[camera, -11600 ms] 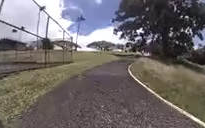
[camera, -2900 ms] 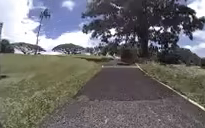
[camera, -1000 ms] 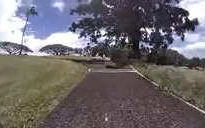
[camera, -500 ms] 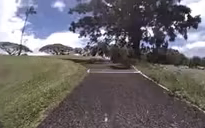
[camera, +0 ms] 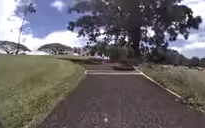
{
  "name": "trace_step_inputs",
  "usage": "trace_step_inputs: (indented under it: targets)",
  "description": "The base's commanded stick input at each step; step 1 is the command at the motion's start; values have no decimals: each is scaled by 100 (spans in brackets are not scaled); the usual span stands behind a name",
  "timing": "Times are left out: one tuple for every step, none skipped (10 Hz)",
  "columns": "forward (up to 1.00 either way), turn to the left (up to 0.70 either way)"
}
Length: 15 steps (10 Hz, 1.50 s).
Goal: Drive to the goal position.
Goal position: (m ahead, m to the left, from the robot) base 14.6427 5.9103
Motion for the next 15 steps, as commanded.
trace_step_inputs:
  targets:
    - [70, 0]
    - [70, 0]
    - [70, 0]
    - [70, 0]
    - [70, 0]
    - [70, 0]
    - [70, 0]
    - [70, 0]
    - [70, 0]
    - [70, 0]
    - [70, 0]
    - [70, 0]
    - [70, 0]
    - [70, 0]
    - [70, 0]
